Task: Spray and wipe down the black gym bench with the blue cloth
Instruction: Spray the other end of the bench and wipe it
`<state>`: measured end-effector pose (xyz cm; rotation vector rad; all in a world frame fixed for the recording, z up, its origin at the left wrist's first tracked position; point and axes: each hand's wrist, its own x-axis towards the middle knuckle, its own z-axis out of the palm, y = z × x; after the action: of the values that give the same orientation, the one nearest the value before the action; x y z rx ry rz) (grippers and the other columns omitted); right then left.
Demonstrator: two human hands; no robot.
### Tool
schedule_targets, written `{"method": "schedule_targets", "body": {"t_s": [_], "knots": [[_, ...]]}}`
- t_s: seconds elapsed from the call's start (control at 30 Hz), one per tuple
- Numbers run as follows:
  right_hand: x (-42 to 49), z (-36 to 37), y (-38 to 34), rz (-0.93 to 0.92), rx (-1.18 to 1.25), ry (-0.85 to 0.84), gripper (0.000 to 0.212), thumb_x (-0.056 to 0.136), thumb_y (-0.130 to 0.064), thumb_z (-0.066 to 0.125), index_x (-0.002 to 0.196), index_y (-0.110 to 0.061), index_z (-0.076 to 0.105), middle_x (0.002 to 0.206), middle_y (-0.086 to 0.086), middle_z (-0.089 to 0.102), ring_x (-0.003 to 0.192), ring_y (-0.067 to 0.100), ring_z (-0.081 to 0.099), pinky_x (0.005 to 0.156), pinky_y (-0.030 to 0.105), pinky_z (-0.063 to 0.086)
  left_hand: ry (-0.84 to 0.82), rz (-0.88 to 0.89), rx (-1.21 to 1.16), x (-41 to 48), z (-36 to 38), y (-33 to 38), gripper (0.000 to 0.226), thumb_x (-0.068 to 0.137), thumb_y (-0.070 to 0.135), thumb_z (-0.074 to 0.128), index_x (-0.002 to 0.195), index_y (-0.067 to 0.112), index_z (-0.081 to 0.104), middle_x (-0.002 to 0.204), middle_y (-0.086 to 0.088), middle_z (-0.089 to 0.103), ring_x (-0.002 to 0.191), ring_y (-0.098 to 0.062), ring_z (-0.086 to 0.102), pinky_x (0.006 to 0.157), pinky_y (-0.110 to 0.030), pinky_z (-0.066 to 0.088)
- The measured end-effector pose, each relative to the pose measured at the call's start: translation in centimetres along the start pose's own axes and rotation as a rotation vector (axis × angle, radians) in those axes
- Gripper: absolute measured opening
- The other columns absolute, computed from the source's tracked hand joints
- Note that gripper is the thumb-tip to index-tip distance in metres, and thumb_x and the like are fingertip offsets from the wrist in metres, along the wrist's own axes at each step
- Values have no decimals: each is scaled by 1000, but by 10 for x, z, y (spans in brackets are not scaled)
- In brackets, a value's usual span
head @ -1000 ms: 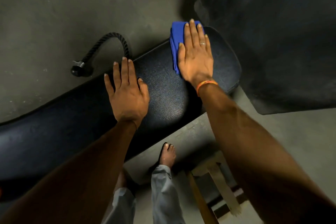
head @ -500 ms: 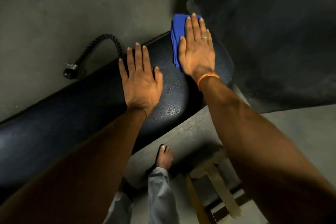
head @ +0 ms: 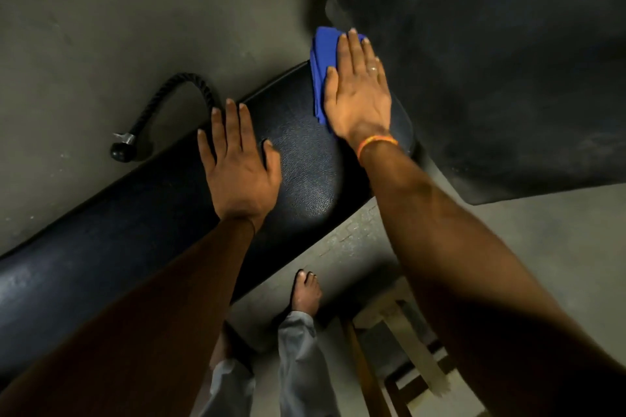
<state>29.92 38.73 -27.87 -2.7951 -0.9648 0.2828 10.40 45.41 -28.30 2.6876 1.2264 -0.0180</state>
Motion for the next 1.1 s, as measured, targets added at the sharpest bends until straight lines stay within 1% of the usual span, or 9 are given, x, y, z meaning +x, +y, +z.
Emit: {"method": "schedule_targets", "body": {"t_s": [0.13,0.23,0.33,0.5,0.63,0.73,0.87,0.97,1.1], "knots": [[-49,2,4,129,15,80,63,107,-38,20,163,-9,18,172,9,14,159,24,12,129,43,17,15,1,10,0,-2,2,67,104,41,30,162,10,20,171,-10,16,159,-29,14,127,-55,13],[-112,4,9,98,-12,38,64,107,-38,20,164,-10,13,173,8,7,160,24,5,130,43,13,10,2,10,2,-1,1,67,104,41,29,162,9,20,171,-10,16,159,-29,13,127,-55,12],[-85,4,25,73,-7,37,64,106,-38,22,163,-9,18,172,8,12,160,25,11,130,41,16,29,5,17,1,1,0,67,104,40,30,162,9,21,171,-10,17,159,-29,14,127,-55,12],[-15,2,44,258,130,28,68,103,-41,15,158,-5,33,164,15,35,152,29,33,127,39,24,38,8,20,1,4,-1,67,104,40,30,162,9,21,171,-10,18,158,-30,15,128,-54,11],[-73,2,36,354,147,138,62,108,-36,24,160,-3,26,168,14,27,156,27,23,129,37,16,41,7,1,0,3,1,66,103,39,32,161,8,23,171,-10,19,158,-30,16,127,-55,12],[-104,7,31,343,136,138,63,108,-34,24,161,-1,20,170,15,17,159,28,13,131,36,8,41,4,4,1,3,0,66,103,39,32,161,8,23,170,-10,19,158,-30,16,127,-55,12],[-57,5,51,230,98,92,64,105,-36,21,157,-1,31,164,19,33,152,33,32,127,38,22,39,11,11,1,4,-1,67,103,39,31,162,8,22,171,-10,18,158,-30,15,128,-54,11],[-36,0,57,311,157,73,60,107,-36,24,155,-4,36,159,17,42,144,33,42,121,39,31,35,18,3,0,4,0,67,104,40,30,162,8,21,171,-11,18,158,-31,16,128,-55,11],[-80,11,28,323,76,181,63,106,-37,24,159,-4,28,166,15,29,155,31,26,128,39,19,44,20,0,-1,5,-1,67,103,40,26,162,8,21,171,-11,17,158,-31,15,127,-55,11]]}}
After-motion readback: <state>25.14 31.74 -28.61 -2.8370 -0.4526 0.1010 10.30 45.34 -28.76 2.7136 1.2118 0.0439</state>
